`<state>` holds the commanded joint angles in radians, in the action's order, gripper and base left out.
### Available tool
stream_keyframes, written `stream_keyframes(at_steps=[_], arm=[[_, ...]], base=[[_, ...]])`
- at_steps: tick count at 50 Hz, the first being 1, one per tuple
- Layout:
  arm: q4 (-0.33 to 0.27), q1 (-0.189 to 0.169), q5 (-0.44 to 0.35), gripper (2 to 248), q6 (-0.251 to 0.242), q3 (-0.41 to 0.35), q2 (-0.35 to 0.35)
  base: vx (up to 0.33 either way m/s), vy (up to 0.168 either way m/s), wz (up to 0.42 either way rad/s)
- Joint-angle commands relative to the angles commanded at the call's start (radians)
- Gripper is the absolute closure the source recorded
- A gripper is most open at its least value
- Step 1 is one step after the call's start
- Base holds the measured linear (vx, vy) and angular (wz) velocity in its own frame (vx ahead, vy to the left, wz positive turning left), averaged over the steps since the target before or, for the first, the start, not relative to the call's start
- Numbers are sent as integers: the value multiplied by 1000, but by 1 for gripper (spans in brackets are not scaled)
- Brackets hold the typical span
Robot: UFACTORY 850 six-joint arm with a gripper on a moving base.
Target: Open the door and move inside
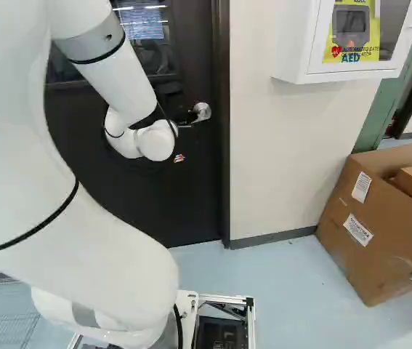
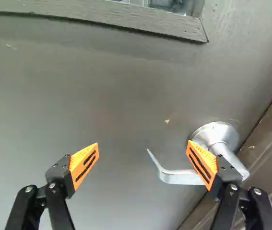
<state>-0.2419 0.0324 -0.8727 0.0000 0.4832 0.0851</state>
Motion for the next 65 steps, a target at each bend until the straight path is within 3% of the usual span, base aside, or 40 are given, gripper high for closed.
stream_keyframes(at_steps=[65], arm=[[0, 1, 0, 3, 0, -6, -154]], base=[[0, 0, 0]])
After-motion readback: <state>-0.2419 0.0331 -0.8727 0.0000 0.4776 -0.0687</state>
